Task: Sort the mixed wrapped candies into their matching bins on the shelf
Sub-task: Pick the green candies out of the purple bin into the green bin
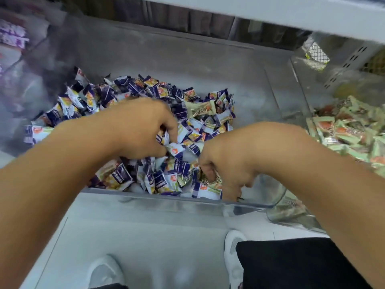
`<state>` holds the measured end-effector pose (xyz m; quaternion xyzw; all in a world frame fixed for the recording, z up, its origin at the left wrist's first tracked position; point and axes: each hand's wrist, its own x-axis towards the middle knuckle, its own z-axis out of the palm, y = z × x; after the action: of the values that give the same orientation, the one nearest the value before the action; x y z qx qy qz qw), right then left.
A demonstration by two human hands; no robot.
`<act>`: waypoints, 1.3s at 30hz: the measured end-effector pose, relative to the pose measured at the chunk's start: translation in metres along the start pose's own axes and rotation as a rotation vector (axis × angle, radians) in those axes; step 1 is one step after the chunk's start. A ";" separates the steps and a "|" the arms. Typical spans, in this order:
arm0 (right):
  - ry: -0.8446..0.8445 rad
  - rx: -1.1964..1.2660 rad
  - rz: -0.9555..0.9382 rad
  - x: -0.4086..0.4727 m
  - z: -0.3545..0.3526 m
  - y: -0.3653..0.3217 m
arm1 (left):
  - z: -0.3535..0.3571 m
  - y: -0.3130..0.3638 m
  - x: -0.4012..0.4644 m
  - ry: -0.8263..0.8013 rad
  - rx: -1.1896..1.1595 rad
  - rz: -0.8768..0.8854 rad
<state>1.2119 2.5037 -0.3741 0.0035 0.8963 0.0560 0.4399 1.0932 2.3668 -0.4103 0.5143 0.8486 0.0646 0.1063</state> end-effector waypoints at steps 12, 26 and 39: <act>0.453 -0.012 0.121 0.002 -0.005 0.014 | 0.002 -0.001 0.002 0.182 0.137 -0.083; 0.912 0.708 -0.110 -0.015 -0.022 0.037 | -0.001 0.027 -0.005 0.362 -0.448 -0.013; 0.258 -0.007 0.220 0.009 -0.016 0.002 | -0.009 0.022 -0.018 0.470 -0.402 -0.144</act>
<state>1.1938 2.5042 -0.3712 0.0928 0.9393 0.1069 0.3125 1.1181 2.3612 -0.3949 0.3923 0.8544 0.3405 0.0112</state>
